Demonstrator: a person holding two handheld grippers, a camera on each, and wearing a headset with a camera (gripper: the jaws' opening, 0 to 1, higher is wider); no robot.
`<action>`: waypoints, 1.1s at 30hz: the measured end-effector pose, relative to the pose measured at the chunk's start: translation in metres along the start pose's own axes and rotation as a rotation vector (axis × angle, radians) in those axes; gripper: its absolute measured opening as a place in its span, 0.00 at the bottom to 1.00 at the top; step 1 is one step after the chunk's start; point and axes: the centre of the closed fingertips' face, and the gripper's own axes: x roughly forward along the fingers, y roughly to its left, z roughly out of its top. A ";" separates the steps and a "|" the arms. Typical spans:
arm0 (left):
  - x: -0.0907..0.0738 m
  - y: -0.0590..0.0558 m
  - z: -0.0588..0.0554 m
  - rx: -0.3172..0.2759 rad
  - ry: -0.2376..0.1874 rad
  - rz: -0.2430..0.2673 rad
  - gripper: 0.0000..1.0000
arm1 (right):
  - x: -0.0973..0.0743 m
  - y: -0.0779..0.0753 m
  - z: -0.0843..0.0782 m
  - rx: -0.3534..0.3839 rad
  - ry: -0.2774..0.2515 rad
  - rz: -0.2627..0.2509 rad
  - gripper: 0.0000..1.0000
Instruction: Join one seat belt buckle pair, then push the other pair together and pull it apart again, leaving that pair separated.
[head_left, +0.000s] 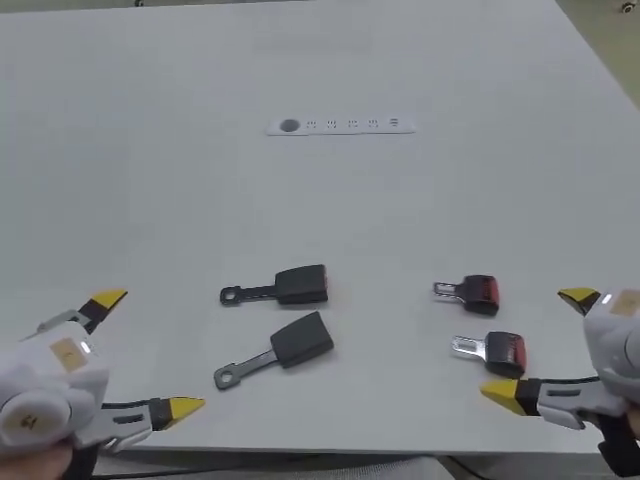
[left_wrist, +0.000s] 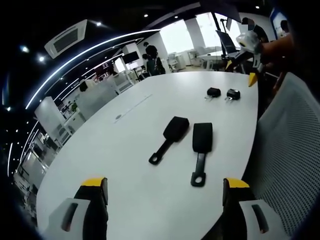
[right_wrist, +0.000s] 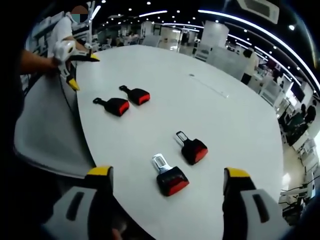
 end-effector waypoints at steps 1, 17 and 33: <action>0.000 0.000 0.000 0.000 0.002 0.000 0.97 | 0.000 0.000 0.000 -0.001 0.002 -0.002 0.93; -0.005 0.007 0.011 -0.041 -0.012 -0.019 0.90 | -0.012 -0.008 0.014 -0.038 -0.033 -0.012 0.89; 0.015 -0.017 0.023 -0.006 0.079 -0.152 0.71 | -0.004 -0.002 -0.001 -0.093 0.018 0.066 0.73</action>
